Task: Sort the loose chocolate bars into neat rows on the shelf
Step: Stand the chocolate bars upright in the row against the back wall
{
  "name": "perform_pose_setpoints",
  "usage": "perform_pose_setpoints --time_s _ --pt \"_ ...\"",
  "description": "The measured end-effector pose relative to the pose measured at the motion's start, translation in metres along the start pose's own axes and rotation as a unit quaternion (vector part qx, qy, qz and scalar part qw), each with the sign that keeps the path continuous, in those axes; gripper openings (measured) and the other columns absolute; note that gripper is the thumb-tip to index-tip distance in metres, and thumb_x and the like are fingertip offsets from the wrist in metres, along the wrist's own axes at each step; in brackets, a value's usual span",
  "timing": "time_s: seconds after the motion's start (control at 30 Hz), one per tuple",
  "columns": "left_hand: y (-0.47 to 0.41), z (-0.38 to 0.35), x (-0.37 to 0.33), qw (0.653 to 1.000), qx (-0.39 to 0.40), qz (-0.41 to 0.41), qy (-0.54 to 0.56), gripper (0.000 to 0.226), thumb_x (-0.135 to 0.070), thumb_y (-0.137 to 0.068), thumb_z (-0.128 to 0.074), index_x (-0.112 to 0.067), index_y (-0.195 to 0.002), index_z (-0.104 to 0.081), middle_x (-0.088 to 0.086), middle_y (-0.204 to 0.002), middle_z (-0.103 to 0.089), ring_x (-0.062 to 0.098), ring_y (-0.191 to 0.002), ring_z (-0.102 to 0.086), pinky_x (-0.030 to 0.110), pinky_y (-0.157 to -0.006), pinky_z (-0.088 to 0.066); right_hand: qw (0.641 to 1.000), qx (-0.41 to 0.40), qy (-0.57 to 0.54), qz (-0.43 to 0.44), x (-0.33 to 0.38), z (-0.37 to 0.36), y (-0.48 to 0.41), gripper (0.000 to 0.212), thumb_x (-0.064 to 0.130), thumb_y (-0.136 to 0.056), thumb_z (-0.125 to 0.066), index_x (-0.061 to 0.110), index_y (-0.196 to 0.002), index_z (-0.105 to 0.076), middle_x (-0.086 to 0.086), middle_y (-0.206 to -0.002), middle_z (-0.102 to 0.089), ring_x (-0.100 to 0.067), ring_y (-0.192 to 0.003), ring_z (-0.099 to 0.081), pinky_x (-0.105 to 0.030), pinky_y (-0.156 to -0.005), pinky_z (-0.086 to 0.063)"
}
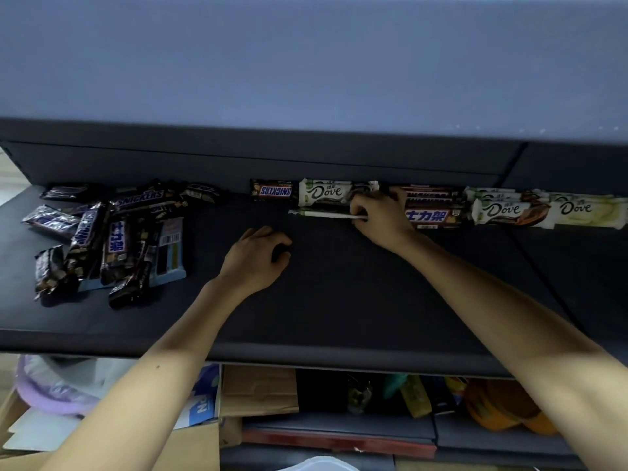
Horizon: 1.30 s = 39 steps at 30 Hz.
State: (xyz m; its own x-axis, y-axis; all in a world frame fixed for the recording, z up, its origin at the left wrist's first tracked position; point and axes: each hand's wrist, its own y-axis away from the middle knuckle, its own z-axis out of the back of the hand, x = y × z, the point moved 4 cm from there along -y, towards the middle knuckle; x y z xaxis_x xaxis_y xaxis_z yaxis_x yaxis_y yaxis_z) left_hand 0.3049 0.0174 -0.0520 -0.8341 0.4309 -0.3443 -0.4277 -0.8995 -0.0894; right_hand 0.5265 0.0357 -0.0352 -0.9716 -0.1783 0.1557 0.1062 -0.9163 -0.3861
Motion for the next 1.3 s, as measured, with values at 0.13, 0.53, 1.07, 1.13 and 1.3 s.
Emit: perform_pose_setpoints --time_s 0.13,0.53,1.07,1.13,1.3 --pt "0.000 0.000 0.000 1.000 -0.001 0.002 -0.001 0.033 -0.032 -0.095 -0.045 -0.025 -0.126 -0.051 -0.004 -0.129 -0.047 0.018 -0.121 -0.041 0.029 -0.095 -0.037 1.000 0.004 0.000 0.005 -0.002 0.003 0.002 0.013 0.018 -0.085 -0.063 0.013 -0.097 -0.062 0.003 -0.100 -0.068 -0.020 -0.102 -0.059 -0.030 -0.097 -0.016" --pt "0.003 -0.001 0.003 1.000 0.002 0.000 0.004 0.033 -0.033 -0.095 -0.045 -0.026 -0.126 -0.051 -0.003 -0.131 -0.047 0.018 -0.122 -0.041 0.030 -0.097 -0.037 0.995 0.023 -0.088 -0.036 -0.006 0.015 -0.001 0.021 0.027 -0.080 -0.071 0.013 -0.094 -0.065 -0.001 -0.096 -0.070 -0.019 -0.096 -0.061 -0.038 -0.103 -0.030" --pt "-0.002 0.006 0.004 0.998 0.041 0.019 0.033 0.029 -0.036 -0.094 -0.046 -0.027 -0.120 -0.056 -0.002 -0.128 -0.054 0.019 -0.115 -0.050 0.034 -0.092 -0.043 0.922 -0.054 -0.341 -0.175 -0.026 0.033 0.027 0.019 0.008 -0.083 -0.067 0.006 -0.101 -0.060 0.005 -0.095 -0.060 0.005 -0.081 -0.056 -0.001 -0.066 -0.045" --pt "-0.001 0.005 0.004 0.998 0.044 0.022 0.035 0.029 -0.036 -0.094 -0.046 -0.027 -0.120 -0.056 -0.002 -0.128 -0.054 0.019 -0.115 -0.050 0.033 -0.092 -0.043 0.910 -0.042 -0.359 -0.202 -0.031 0.031 0.026 0.016 0.007 -0.082 -0.068 0.008 -0.096 -0.060 0.002 -0.092 -0.062 0.002 -0.078 -0.057 -0.003 -0.064 -0.046" --pt "0.001 0.005 0.004 0.998 0.041 0.023 0.041 0.029 -0.036 -0.093 -0.046 -0.027 -0.120 -0.056 -0.002 -0.127 -0.054 0.018 -0.113 -0.051 0.032 -0.089 -0.042 0.899 -0.028 -0.382 -0.212 -0.034 0.029 0.030 0.017 0.005 -0.081 -0.069 0.018 -0.079 -0.057 0.003 -0.081 -0.063 -0.005 -0.077 -0.061 -0.016 -0.073 -0.049"
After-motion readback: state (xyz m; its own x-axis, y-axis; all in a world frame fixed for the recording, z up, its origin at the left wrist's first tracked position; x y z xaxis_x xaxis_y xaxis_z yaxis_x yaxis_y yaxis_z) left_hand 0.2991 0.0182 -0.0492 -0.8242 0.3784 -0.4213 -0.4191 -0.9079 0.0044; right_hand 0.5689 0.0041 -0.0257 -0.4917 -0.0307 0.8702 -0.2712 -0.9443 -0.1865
